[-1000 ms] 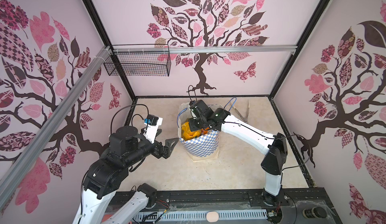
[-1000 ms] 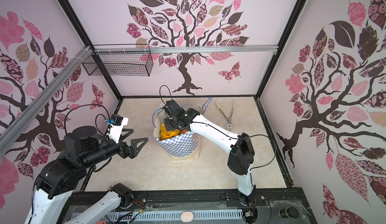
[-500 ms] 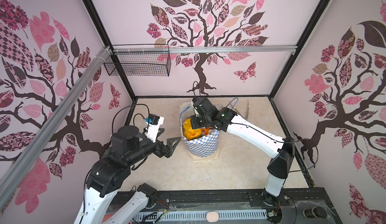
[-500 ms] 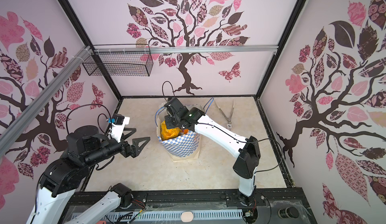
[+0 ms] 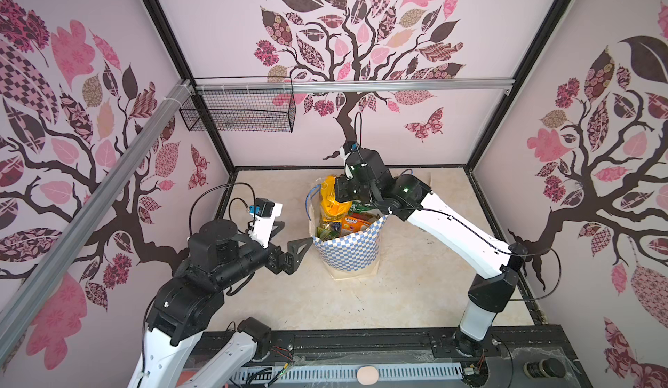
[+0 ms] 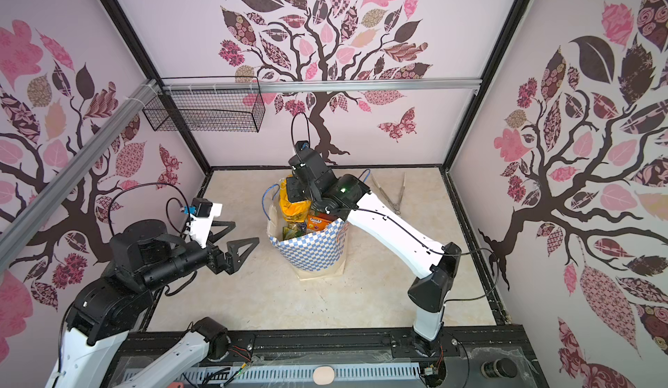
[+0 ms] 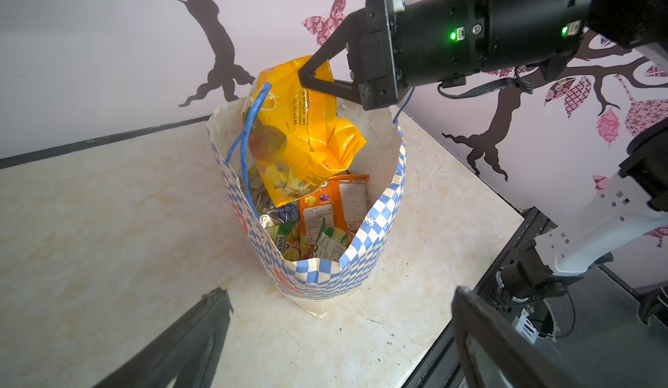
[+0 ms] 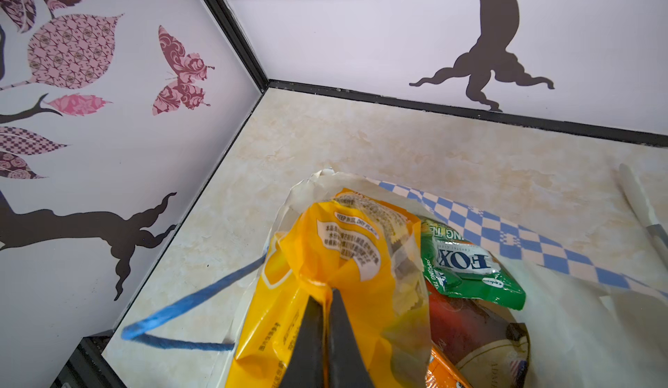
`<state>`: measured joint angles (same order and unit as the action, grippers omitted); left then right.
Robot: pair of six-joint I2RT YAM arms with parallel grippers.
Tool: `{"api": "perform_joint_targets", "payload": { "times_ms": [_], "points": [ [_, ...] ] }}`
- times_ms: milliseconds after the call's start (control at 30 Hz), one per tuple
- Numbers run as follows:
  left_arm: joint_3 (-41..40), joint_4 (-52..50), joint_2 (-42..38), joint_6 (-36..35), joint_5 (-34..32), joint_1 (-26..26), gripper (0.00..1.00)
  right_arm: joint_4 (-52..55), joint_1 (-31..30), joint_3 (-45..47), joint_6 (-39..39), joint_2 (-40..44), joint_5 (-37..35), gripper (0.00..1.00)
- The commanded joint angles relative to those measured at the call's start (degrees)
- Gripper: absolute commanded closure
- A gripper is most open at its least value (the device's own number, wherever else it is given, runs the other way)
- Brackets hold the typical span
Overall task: Take the snacks out of the paper bag
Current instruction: Pick up the snack from the paper bag.
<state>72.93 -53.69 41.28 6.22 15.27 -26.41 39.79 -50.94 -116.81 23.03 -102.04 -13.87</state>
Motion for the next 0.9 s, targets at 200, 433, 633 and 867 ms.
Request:
{"api": "perform_joint_targets", "payload": {
  "times_ms": [200, 433, 633, 867],
  "points": [
    [-0.94, 3.18, -0.63, 0.19, 7.91, -0.17, 0.03, -0.15, -0.15, -13.55, -2.06, 2.82, -2.56, 1.0],
    [-0.97, 5.24, -0.23, -0.35, 14.92, -0.58, 0.03, 1.55, -0.14, -19.88, -3.21, 5.4, -3.23, 1.0],
    [0.17, 5.62, 1.52, -0.98, 16.59, -2.23, 0.02, 4.39, -0.13, -23.36, -5.56, 9.64, -9.0, 1.0],
    [1.15, 6.46, 3.86, -1.58, 18.29, -4.02, 0.02, 9.23, -0.13, -21.04, -6.99, 17.81, -18.28, 1.0]
  ]
}}
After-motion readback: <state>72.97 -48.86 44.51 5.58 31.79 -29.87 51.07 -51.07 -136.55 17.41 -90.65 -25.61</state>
